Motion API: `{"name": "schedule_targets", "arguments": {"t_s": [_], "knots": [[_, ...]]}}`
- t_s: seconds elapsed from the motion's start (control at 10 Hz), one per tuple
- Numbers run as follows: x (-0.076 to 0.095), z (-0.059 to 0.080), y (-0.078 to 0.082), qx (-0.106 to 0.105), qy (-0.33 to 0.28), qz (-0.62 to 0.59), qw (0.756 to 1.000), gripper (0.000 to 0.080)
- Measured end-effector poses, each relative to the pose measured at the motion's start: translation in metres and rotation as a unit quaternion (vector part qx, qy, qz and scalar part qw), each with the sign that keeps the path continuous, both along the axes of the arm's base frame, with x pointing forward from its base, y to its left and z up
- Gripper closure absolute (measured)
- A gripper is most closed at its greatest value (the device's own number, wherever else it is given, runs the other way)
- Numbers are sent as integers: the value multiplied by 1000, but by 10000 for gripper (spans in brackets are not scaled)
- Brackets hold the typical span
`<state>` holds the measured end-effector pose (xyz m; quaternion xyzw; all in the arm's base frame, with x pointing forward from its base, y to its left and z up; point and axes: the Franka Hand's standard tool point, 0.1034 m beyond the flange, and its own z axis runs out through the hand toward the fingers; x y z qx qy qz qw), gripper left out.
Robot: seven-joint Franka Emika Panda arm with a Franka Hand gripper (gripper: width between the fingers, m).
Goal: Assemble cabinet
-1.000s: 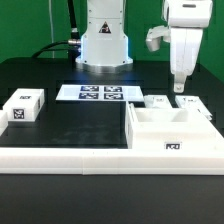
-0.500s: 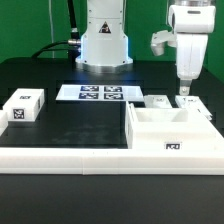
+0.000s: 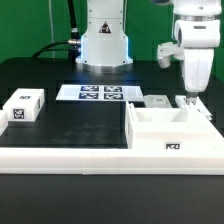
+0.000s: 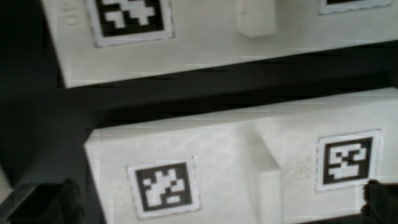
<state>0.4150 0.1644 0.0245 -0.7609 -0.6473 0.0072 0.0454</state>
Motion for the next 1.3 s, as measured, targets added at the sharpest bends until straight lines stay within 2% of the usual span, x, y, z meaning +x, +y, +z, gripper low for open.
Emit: {"name": "schedule_targets", "arguments": {"t_s": [0.7, 0.8, 0.9, 1.0, 1.1, 1.2, 1.3], "knots": [[-7, -9, 3, 1, 9, -7, 1000, 2], [-8, -11, 3, 1, 11, -8, 1000, 104], [-7, -11, 2, 1, 11, -9, 1000, 286], [-7, -11, 2, 1, 11, -9, 1000, 286], [-7, -11, 2, 1, 11, -9, 1000, 468], [-8, -11, 2, 1, 11, -9, 1000, 468], [-8, -11, 2, 1, 11, -9, 1000, 652]]}}
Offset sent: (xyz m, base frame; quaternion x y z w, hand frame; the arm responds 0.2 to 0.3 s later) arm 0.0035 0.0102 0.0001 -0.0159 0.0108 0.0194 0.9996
